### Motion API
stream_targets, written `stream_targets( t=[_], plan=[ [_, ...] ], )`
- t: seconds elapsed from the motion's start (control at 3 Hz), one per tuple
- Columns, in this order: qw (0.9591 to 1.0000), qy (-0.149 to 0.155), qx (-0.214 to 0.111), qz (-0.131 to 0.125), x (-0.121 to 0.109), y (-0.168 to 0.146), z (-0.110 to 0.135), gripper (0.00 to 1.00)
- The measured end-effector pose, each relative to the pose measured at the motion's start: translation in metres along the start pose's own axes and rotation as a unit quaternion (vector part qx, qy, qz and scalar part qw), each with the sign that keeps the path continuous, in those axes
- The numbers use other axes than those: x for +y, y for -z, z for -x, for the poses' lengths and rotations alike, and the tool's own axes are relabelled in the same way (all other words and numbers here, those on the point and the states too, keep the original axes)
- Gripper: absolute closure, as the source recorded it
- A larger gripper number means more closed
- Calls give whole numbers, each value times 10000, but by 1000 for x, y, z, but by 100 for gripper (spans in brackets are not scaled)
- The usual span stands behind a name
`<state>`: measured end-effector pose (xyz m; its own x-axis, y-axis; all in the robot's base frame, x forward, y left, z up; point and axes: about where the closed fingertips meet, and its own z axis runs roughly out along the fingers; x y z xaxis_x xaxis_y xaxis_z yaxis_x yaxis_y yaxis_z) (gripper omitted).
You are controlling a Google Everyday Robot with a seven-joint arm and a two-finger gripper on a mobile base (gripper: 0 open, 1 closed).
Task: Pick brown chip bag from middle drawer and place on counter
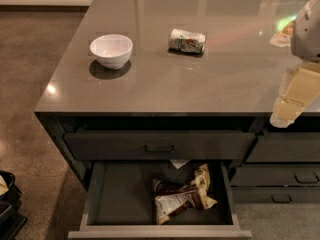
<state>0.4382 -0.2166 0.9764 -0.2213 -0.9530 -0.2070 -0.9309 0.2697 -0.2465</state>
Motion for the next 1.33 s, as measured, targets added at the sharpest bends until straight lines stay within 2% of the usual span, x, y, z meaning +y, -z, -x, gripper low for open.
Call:
stream_targets(
  t=[0.67, 1.0, 1.33],
  plan=[
    [9999, 12, -124, 29, 7, -8, -1, 0],
    [9972, 8, -663, 348, 34, -56, -2, 0],
    [9856, -496, -1458, 695, 76, -119, -4, 0]
  ],
)
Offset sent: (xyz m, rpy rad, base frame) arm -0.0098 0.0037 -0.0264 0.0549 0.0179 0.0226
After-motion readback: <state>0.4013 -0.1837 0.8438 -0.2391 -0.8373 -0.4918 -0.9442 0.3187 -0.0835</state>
